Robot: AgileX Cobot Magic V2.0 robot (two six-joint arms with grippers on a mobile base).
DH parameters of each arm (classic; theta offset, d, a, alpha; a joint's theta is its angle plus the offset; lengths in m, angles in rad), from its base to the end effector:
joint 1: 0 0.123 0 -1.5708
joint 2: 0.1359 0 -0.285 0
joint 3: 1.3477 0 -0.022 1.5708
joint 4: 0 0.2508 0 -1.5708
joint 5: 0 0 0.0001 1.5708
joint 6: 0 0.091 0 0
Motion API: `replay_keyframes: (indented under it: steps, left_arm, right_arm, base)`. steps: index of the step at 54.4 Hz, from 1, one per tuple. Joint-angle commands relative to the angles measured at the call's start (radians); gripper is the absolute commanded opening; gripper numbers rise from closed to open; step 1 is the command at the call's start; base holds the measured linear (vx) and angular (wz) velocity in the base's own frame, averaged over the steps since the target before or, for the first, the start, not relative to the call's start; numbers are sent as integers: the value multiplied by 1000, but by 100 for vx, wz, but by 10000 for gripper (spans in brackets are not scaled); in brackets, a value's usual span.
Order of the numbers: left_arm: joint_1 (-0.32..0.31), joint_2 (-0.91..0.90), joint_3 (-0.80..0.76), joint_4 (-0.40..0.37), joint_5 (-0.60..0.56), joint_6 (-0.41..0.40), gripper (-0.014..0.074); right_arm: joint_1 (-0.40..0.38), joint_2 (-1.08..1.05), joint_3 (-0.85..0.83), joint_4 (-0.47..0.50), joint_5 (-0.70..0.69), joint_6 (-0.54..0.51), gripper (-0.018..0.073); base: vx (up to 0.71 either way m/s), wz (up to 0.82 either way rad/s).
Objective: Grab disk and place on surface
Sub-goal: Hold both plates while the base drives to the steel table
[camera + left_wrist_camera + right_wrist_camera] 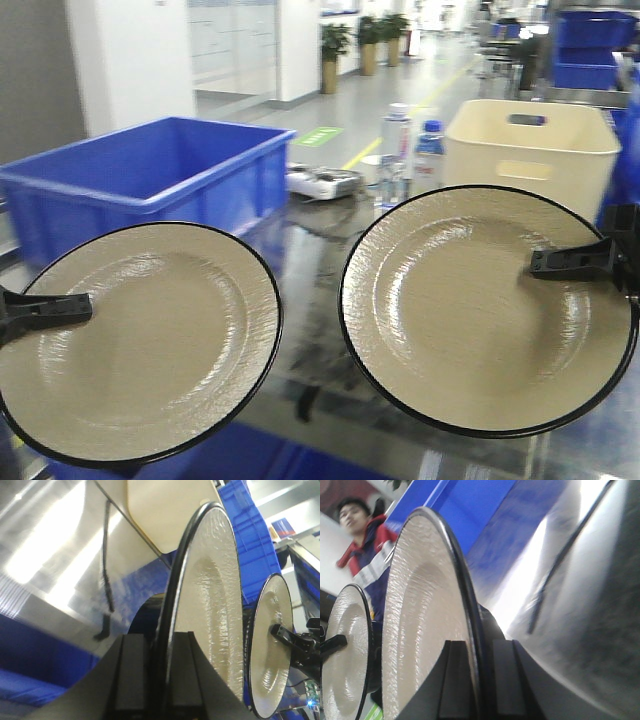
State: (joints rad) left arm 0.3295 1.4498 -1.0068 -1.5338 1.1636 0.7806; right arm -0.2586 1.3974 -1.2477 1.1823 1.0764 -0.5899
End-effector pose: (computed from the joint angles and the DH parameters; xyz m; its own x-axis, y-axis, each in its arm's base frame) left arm 0.2916 0.0114 0.3258 -0.7313 -0.5197 -0.4417 0.2439 0.4055 -0.8810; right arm 0.2917 -0.0004 0.3811 -0.7065 0.3464 -0.6172 -0.2891 0.6548 0.6984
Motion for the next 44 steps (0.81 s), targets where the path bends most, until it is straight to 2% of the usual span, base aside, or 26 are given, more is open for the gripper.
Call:
replay_keyframes:
  steps: [1,31,44]
  left_arm:
    - [-5,-45,-29,-140,58,-13,-1]
    - [-5,-45,-29,-140,56,-13,-1]
    - [-5,-45,-29,-140,54,-13,-1]
  right_arm:
    - [-4,-36,-32,129,-12,3,-9]
    - [-4,-36,-32,129,-12,3,-9]
    - [-4,-36,-32,129,-12,1,-9]
  base:
    - [32,-59]
    - [27,-63]
    - [11,-29]
